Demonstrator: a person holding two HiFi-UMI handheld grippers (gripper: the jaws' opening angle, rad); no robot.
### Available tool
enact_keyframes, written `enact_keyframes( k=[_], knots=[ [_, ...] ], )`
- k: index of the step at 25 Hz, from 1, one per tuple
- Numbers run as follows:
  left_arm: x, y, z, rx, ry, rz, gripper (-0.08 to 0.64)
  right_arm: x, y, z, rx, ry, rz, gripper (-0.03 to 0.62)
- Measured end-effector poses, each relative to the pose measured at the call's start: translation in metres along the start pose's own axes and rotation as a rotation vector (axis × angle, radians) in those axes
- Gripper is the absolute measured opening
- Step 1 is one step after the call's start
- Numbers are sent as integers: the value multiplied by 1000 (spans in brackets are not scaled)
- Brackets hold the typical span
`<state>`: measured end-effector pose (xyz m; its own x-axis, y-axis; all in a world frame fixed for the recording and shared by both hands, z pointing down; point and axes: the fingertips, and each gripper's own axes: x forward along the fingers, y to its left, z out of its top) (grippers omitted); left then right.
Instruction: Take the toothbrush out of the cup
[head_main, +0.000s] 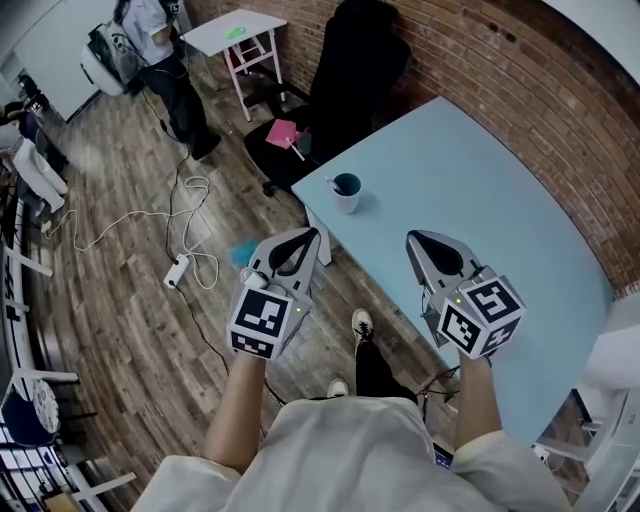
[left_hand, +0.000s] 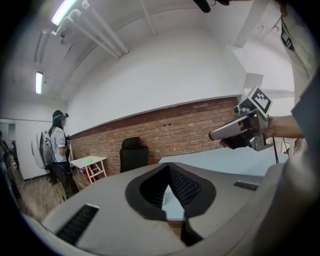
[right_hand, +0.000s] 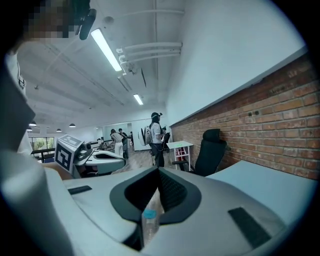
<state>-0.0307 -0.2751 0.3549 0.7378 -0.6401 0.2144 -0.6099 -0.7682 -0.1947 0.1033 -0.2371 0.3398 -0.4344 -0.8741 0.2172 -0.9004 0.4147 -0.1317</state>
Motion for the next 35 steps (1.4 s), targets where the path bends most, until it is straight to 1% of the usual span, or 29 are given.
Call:
enact_keyframes(
  k=[5,9,13,14,16,19,21,24,28,33,35],
  knots=[
    [32,19,-10,-18,29,9,6,31,-26,-2,29,21,19,17],
    [61,29,-22,-25,58,18,6,54,-44,-3,33,37,27,17],
    [90,46,-42,-61,107,46,14,76,-59,-10,38,76,40,17],
    [97,51,-49,-72,123,54,40,81,-63,-14,42,87,43,17],
    [112,59,-61,-83,153,61,41,90,-70,-21,53,105,48,18],
    [134,69,-76,-91,181,56,49,102,-80,-31,70,132,49,17],
    [146,75,-87,-116,194,52,72,108,-85,-39,79,154,50,18],
    [163,84,-102,-170,206,52,81,117,-92,-52,97,186,59,18],
    [179,88,-125,-198,244,38,100,125,-101,-65,123,214,65,18],
    [195,91,-147,-197,285,36,103,130,-111,-81,134,259,64,20],
    [200,91,-154,-208,295,32,110,132,-115,-87,130,279,60,20]
  ],
)
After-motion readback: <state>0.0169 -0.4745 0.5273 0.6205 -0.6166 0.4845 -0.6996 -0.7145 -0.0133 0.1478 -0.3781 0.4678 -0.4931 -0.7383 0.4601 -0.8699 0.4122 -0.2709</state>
